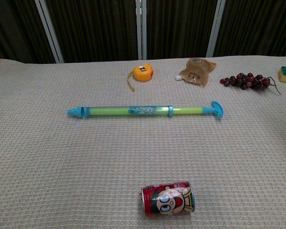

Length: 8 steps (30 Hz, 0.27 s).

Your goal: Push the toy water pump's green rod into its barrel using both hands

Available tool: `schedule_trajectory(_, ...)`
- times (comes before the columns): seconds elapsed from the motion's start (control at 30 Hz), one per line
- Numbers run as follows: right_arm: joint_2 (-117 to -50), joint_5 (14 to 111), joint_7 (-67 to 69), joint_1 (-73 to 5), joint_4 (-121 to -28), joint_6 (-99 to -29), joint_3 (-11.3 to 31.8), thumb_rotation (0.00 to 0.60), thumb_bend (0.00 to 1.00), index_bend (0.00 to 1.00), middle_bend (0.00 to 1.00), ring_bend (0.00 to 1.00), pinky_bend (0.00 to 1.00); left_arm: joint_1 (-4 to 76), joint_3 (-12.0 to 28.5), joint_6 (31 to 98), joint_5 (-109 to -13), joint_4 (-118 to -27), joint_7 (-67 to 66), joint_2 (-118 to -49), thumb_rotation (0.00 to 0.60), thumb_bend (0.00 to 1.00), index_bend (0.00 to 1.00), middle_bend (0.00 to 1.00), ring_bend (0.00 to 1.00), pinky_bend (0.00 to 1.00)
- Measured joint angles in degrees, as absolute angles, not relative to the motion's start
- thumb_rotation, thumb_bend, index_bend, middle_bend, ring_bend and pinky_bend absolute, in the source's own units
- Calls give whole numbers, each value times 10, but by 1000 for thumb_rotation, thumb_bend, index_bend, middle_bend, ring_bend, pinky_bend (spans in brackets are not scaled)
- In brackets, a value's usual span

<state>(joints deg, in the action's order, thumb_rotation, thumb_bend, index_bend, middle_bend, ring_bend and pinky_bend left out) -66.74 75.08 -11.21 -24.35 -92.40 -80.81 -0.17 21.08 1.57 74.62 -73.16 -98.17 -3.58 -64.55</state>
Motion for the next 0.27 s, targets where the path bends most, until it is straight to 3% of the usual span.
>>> schedule_trajectory(0.27,-658,831,-79,-159,-923,-906,-31,600,0,0,0,0,0,118,-35,860,-829,-988,-16,-616,600,0,0,0,0,0)
